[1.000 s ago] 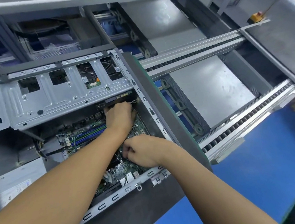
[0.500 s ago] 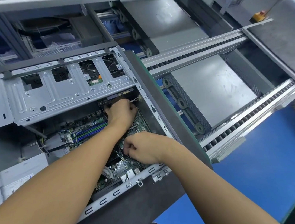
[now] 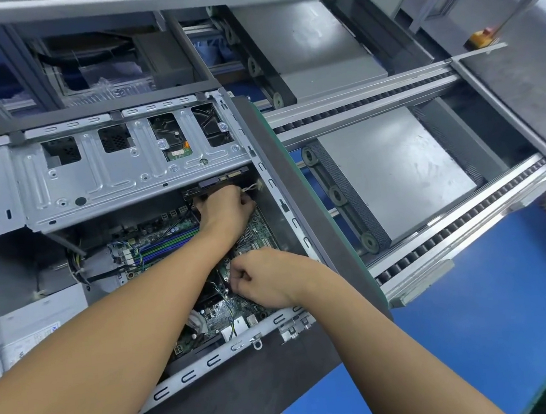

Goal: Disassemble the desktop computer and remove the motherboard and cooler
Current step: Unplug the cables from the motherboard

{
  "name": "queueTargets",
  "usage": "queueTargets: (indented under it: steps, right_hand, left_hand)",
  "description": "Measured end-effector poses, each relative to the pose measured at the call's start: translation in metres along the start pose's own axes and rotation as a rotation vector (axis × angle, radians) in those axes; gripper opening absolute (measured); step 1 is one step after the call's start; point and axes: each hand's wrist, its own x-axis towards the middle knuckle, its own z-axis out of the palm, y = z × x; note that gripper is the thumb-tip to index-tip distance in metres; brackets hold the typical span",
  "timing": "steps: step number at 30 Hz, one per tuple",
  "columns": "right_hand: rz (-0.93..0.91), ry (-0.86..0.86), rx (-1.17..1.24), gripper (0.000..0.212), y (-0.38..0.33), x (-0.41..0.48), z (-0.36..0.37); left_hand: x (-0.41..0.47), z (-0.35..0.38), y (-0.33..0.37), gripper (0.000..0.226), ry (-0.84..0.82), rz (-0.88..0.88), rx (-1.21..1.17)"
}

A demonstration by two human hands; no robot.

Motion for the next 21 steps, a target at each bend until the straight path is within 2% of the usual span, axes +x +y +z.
queueTargets:
  steps: [4, 9, 14, 17, 19, 21]
  right_hand:
    - [-0.008, 0.003, -0.011, 0.021, 0.000, 0.000, 0.000]
    - [-0.012, -0.016, -0.005, 0.021, 0.001, 0.002, 0.002]
    - [-0.008, -0.029, 0.017, 0.021, 0.002, 0.003, 0.002]
    - [-0.010, -0.039, 0.008, 0.022, 0.002, 0.004, 0.002]
    - [-0.007, -0.051, 0.013, 0.022, 0.002, 0.004, 0.002]
    - [-0.005, -0.053, 0.017, 0.021, 0.002, 0.004, 0.002]
  left_hand:
    - [-0.002, 0.001, 0.000, 0.034, 0.024, 0.007, -0.004]
    - [0.001, 0.004, -0.002, 0.027, 0.019, -0.014, -0.001]
    - [0.009, 0.000, -0.007, 0.043, -0.015, -0.041, -0.008]
    - [0.002, 0.002, -0.006, 0.032, -0.023, -0.021, 0.117]
    - [-0.003, 0.000, -0.002, 0.025, -0.085, -0.016, 0.176]
    - [-0.006, -0.004, 0.000, 0.008, -0.157, 0.015, 0.228]
